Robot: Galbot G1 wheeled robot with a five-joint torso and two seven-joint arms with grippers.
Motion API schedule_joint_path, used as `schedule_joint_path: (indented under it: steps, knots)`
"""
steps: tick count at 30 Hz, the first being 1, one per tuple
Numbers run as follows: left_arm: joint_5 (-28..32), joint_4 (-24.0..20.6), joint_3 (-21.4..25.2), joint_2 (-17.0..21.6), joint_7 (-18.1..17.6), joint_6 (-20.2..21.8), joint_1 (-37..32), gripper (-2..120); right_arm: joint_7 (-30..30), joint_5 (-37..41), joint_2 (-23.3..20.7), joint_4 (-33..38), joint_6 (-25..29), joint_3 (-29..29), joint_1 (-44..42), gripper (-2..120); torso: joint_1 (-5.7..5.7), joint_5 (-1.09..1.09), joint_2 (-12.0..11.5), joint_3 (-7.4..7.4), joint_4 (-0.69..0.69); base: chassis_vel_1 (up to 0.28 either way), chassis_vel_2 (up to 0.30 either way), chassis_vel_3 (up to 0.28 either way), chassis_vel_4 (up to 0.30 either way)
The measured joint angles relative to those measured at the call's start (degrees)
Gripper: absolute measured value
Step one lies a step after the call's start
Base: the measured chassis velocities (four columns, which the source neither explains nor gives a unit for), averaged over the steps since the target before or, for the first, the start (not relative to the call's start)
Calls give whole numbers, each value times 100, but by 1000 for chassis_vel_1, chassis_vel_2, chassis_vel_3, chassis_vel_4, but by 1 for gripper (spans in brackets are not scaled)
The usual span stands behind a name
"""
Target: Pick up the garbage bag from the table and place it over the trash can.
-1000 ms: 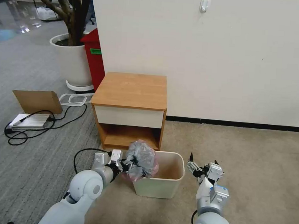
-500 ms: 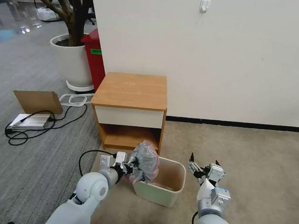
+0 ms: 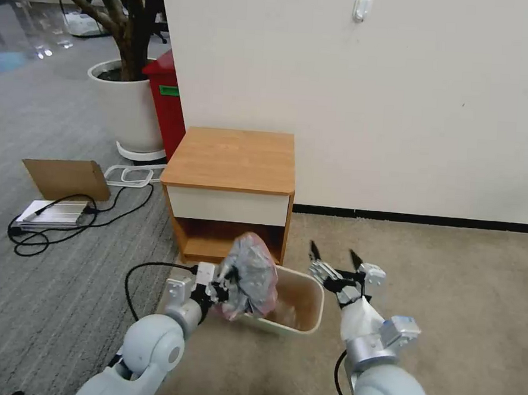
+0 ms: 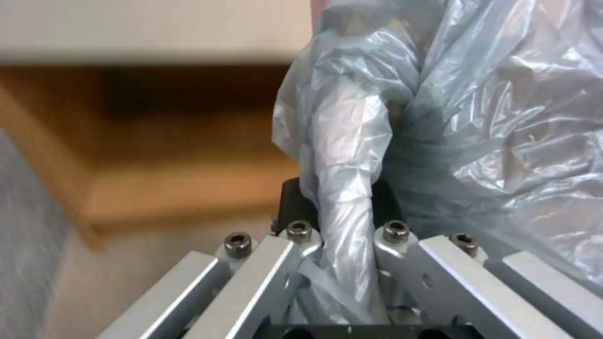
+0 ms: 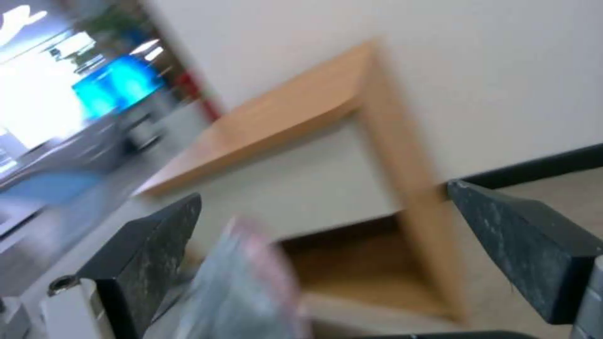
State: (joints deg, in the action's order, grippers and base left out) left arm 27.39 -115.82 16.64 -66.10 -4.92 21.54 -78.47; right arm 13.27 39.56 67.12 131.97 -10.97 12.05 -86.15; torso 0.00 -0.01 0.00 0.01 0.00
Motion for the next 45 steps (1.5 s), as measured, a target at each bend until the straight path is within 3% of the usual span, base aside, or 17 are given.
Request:
schedule_joint_path:
  steps: [3, 6, 10, 18, 30, 45]
  knots:
    - [-76, -10, 91, 45, 146, -337, -50, 5, -281, 468, -281, 111, -654, 33, 143, 100, 0, 1, 0, 0, -1, 0, 0, 0, 0]
    - [-204, -85, 206, 82, 363, -627, -182, 5, -114, 1217, -620, 144, -1318, -66, 496, 100, 0, 1, 0, 0, 0, 0, 0, 0, 0]
    - [-378, -132, 245, 82, 454, -762, -325, 5, 136, 1788, -754, 150, -1615, -198, 762, 100, 0, 1, 0, 0, 0, 0, 0, 0, 0]
    - [-618, -231, 219, -2, 489, -908, -526, 5, 432, 2322, -807, -85, -1776, -424, 1036, 100, 0, 1, 0, -1, 0, 0, 0, 0, 0]
    - [-731, -308, 101, -91, 489, -943, -735, 5, 483, 2322, -648, -419, -1790, -662, 1207, 99, 0, 0, 0, 0, 0, 0, 0, 0, 0]
    - [-745, -385, 69, -131, 501, -955, -783, 5, 328, 1927, -465, -663, -1739, -707, 1139, 46, 0, 1, 0, -1, 0, 0, 0, 0, 0]
